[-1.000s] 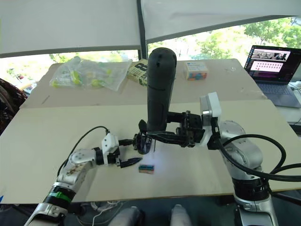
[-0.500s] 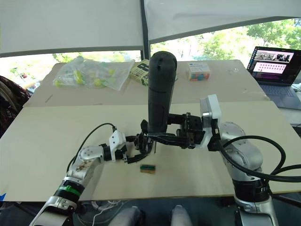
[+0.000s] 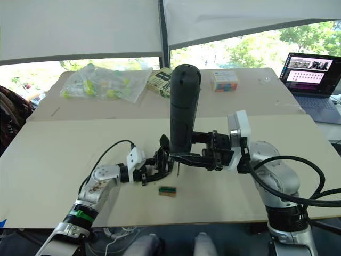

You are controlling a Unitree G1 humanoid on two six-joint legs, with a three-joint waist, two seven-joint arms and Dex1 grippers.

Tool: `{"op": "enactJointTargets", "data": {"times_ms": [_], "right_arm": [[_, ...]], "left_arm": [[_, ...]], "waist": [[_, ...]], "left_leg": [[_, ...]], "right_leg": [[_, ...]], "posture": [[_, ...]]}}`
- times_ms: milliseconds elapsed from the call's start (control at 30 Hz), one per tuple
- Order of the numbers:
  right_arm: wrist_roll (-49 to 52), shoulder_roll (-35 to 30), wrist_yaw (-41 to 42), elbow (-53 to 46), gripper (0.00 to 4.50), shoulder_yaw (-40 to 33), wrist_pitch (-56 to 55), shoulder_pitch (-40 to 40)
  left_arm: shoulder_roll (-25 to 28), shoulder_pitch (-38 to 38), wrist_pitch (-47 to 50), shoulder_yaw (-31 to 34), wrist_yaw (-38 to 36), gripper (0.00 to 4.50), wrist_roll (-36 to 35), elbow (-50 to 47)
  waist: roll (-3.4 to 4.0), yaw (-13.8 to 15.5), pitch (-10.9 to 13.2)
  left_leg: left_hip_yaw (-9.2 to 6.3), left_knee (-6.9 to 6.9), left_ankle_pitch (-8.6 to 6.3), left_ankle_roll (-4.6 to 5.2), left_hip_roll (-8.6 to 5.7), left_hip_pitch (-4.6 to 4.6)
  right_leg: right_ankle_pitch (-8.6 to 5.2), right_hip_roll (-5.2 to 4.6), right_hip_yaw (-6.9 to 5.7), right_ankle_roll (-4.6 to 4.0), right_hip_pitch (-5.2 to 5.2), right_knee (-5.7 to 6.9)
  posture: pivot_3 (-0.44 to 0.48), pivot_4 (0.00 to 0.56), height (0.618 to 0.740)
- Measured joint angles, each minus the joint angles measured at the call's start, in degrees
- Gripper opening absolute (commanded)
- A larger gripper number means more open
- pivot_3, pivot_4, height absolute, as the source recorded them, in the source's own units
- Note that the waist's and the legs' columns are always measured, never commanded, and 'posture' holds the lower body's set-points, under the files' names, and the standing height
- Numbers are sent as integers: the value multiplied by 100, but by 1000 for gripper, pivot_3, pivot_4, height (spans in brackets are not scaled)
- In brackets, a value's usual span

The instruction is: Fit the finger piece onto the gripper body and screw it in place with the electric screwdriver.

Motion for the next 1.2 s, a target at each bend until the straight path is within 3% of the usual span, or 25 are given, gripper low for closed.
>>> {"op": "enactJointTargets", "data": {"times_ms": [600,667,767,1200], "right_arm": [[12,-250,-39,-82,1907,-96,39,7],[14,-261,-23,-82,1907,-97,39,11],[15,-270,4,-82,1907,-99,39,36],[57,-285,120,-82,1907,-129,39,81]], "left_arm": [[190,-616,-889,7,-1062,2314,-32,1143],[183,-615,-841,15,-1058,3333,-34,1144],[174,-515,-726,78,-941,4454,-50,989],[209,636,52,237,-7,4454,-226,-700]], "waist": [[-1,-20,0],[-1,-20,0],[-1,-32,0],[-1,-54,0]], "left_leg": [[0,0,0,0,0,-3],[0,0,0,0,0,-3],[0,0,0,0,0,-2],[0,0,0,0,2,-3]], "right_leg": [[0,1,-1,0,-4,0],[0,1,-1,0,-4,0],[0,1,0,0,-4,1],[0,1,3,0,-7,3]], "posture": [[0,150,740],[0,150,740],[0,150,740],[0,150,740]]}}
